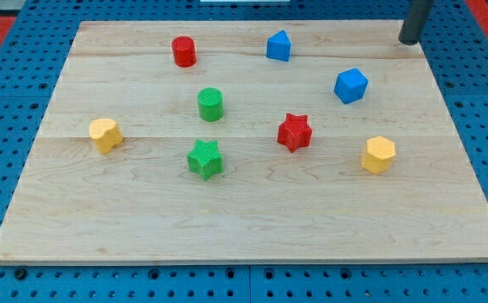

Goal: Place the blue cube below the blue triangle

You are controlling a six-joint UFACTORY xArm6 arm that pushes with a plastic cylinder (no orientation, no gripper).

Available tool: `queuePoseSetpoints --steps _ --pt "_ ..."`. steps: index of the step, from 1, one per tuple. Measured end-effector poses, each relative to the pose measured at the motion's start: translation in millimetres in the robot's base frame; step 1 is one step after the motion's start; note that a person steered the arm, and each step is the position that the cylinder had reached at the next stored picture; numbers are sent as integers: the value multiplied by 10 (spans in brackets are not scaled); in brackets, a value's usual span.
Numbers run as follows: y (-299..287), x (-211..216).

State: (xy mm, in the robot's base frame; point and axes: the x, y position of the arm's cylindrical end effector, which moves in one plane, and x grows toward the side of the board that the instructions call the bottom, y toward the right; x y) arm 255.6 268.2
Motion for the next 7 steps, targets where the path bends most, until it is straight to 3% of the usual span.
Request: queuePoseSetpoints --steps 2,3,4,5,6,7 --pt "-489 1063" --pt "-1105 882" --pt "-1203 885" --pt "-1201 1276" --pt "-1438 1236" --pt "-1265 1333"
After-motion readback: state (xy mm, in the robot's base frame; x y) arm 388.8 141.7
